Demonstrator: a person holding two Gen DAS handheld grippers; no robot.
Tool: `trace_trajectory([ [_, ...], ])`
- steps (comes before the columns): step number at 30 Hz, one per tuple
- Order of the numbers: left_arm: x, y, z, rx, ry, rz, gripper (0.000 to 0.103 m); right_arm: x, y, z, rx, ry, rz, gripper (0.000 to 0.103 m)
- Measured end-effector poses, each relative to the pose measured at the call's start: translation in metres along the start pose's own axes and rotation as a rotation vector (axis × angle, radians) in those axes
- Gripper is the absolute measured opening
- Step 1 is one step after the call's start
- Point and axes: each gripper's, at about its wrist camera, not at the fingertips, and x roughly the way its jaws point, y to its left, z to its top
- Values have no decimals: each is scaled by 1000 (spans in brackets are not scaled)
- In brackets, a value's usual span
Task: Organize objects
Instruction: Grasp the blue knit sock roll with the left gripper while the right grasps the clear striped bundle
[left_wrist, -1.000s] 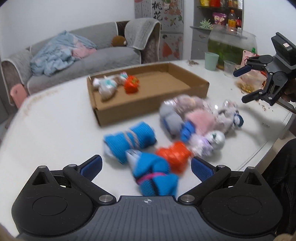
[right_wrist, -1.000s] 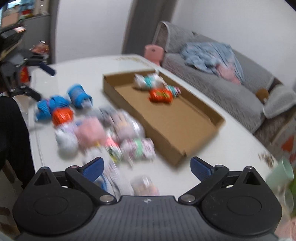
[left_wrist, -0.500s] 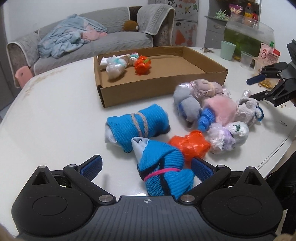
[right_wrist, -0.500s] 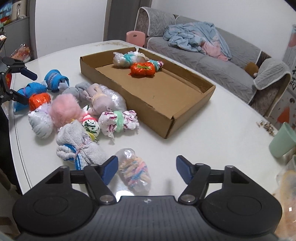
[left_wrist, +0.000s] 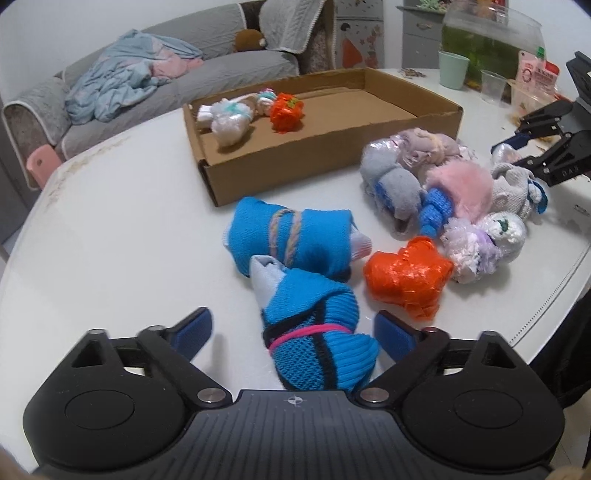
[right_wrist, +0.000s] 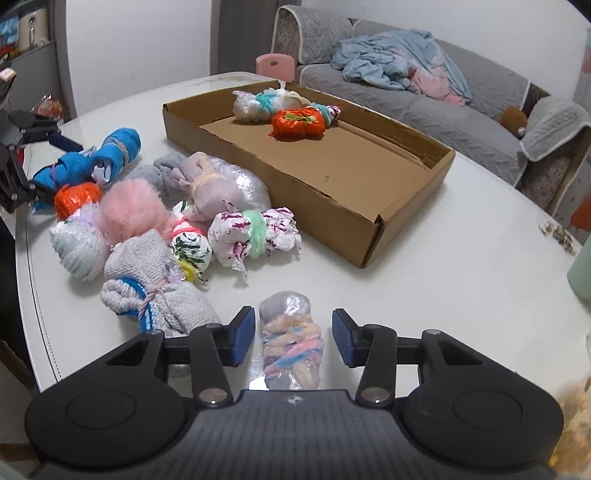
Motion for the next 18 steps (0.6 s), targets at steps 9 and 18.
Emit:
trace_trajectory([
  [9, -2, -1, 1, -24, -2, -77, 64, -11, -1, -9, 42, 6, 23, 39],
  [18, -15, 4, 0, -9, -6, -79, 56, -21, -5, -1, 63, -13, 30, 24],
])
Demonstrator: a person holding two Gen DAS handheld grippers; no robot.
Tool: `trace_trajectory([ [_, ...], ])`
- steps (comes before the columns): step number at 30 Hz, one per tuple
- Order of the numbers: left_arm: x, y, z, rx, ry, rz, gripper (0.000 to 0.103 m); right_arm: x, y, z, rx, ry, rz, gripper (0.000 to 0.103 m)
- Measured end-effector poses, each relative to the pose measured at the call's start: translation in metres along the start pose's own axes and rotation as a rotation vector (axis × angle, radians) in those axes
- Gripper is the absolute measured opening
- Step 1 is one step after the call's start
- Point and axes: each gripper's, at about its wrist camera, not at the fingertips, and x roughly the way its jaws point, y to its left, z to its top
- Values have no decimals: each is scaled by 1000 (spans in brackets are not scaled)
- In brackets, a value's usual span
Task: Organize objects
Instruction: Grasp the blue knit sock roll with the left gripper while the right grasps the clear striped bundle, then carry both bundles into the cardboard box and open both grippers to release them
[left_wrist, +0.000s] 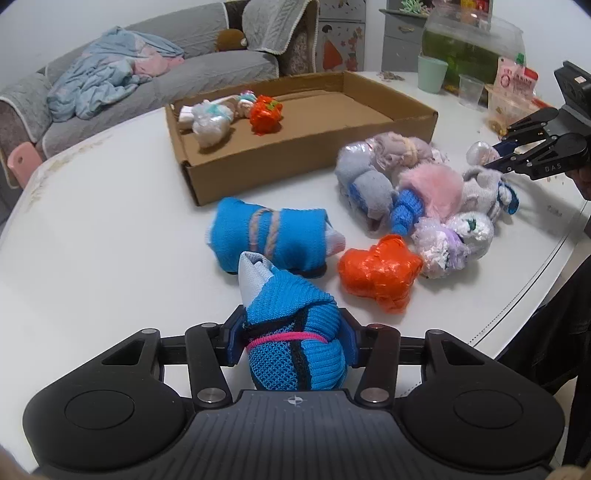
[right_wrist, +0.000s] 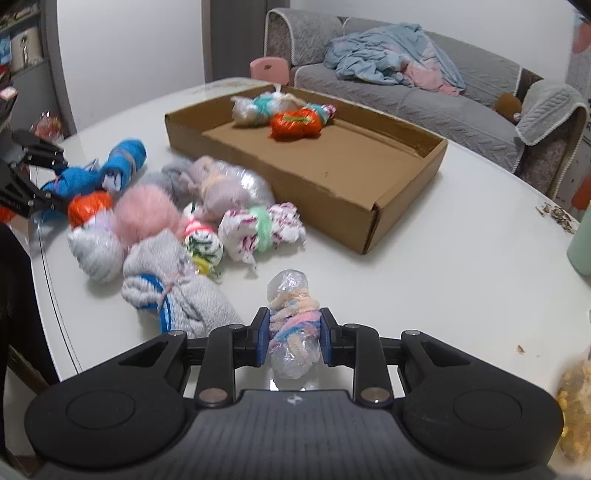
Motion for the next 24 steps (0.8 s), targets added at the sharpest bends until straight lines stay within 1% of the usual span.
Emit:
trace_trajectory([
  [5, -22, 18, 8, -8, -25, 34, 56, -23, -2, 18, -18, -35, -6, 24],
  [8, -35, 34, 25, -18, -60, 59, 56, -35, -3, 38, -37, -67, -7, 24],
  [11, -44, 47, 47, -26, -102, 82, 56, -39, -2, 62, -57, -98, -7, 24],
  [15, -47, 57, 87, -7, -150, 94, 56, -28, 5, 99, -100, -121, -4, 24],
  [19, -45, 61, 127, 18, -195, 79, 56, -15, 14, 133, -124, -148, 19, 24],
  [24, -21, 58, 167, 92, -204, 64, 56, 11, 20, 168, -149, -151, 38, 25],
])
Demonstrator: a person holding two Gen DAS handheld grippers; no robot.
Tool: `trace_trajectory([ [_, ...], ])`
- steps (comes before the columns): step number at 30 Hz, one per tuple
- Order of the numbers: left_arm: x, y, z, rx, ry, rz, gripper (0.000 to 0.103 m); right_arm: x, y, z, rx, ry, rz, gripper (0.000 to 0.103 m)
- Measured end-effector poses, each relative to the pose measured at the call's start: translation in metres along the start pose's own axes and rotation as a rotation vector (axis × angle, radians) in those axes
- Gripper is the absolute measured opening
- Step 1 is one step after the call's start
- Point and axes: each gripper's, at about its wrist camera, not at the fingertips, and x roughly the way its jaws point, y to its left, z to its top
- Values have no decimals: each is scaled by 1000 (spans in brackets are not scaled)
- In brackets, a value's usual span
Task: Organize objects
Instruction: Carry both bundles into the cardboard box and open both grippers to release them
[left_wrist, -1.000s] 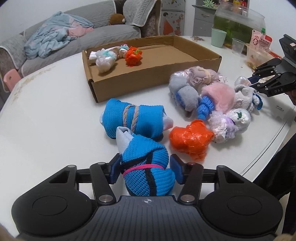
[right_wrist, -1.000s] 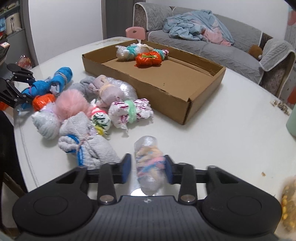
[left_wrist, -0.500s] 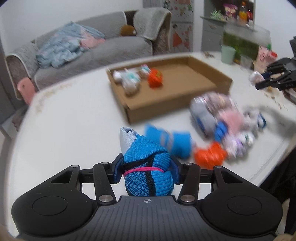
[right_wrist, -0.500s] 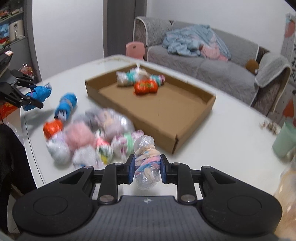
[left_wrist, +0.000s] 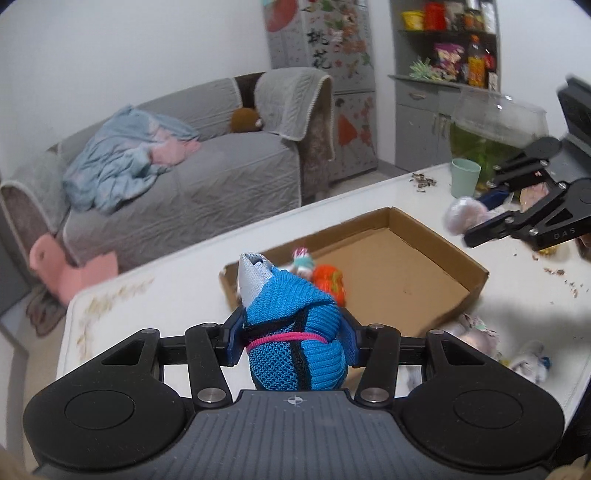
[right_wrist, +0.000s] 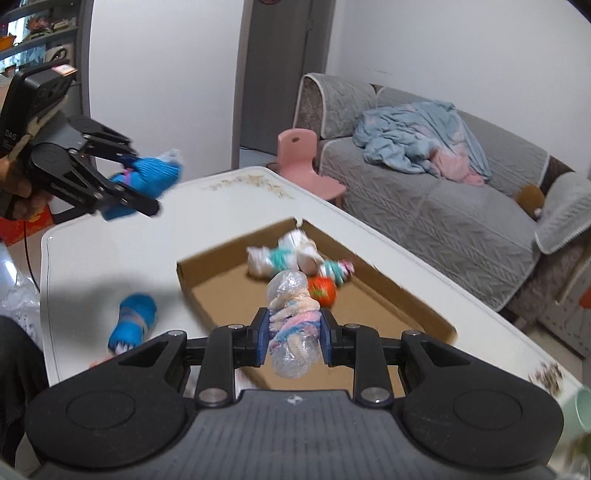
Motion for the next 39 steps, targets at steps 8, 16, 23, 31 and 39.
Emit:
trace_trajectory([
  [8, 74, -14, 9, 61, 89, -42, 56, 67, -3, 19, -12, 59, 50, 25],
  [16, 120, -18, -9, 69, 163, -88, 56, 113, -4, 8, -16, 141, 73, 25],
  [23, 148, -23, -27, 80, 227, -115, 57, 134, -3, -5, -22, 202, 92, 25],
  [31, 176, -9, -23, 30, 237, -58, 57, 163, -8, -4, -41, 220, 82, 25],
  [39, 178, -10, -25, 43, 213, -54, 60, 175, -11, -2, -61, 230, 75, 26],
])
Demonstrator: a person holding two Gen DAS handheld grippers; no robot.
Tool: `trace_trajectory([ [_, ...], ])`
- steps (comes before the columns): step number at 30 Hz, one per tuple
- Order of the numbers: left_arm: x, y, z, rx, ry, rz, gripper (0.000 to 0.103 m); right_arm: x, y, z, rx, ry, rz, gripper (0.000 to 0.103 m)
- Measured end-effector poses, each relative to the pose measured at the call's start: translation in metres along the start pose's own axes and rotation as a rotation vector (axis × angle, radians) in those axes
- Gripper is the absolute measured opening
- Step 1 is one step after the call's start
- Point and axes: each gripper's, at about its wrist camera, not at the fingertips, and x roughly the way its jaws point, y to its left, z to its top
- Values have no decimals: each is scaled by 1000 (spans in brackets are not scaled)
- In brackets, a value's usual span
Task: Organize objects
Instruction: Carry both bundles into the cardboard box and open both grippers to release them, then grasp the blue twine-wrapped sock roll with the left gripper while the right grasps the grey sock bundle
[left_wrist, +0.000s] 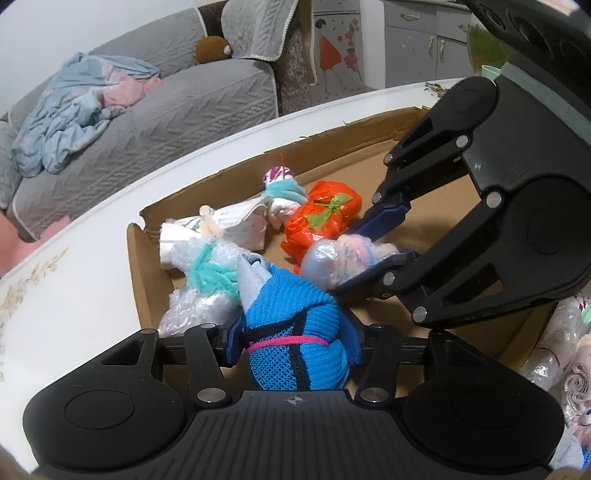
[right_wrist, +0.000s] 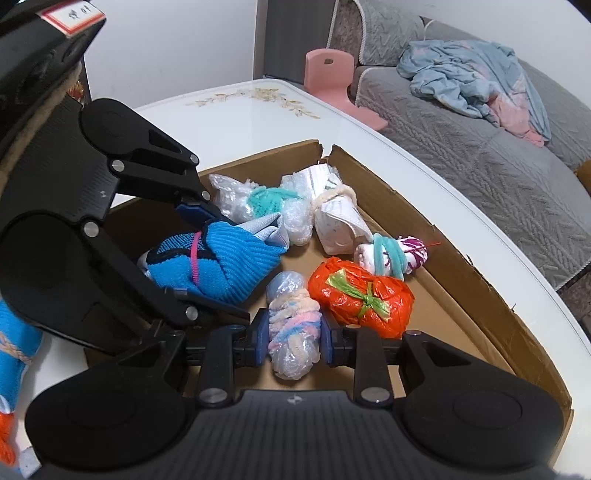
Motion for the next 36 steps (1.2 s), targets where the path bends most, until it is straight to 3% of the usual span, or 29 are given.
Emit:
trace_trajectory([
  [6, -3, -7, 1, 33, -2, 34, 66, -1, 1, -3, -3, -2, -9, 31],
  [8, -8, -11, 1, 52, -11, 45, 71, -3, 0, -5, -4, 1, -9, 37],
  [11, -18, -21, 1, 102, -40, 88, 83, -6, -1, -6, -1, 1, -5, 39],
  [13, -23, -26, 1, 133, -45, 114, 85, -5, 0, -6, -5, 6, -4, 38],
  [17, -31, -26, 2, 154, -49, 149, 86, -4, 6, 0, -15, 4, 9, 37],
  [24, -41, -16, -3, 98, -45, 133, 87, -3, 9, 3, -18, 3, 7, 39],
  [28, -54, -15, -4, 82, -59, 111, 88, -19, 9, -1, -22, 9, -9, 53],
  [33, -87, -12, -14, 19, -90, 87, 91, -56, 13, -11, -17, -29, -34, 61],
  [36, -119, -13, -27, -26, -137, 84, 98, -86, 22, -23, -21, -61, -55, 73],
])
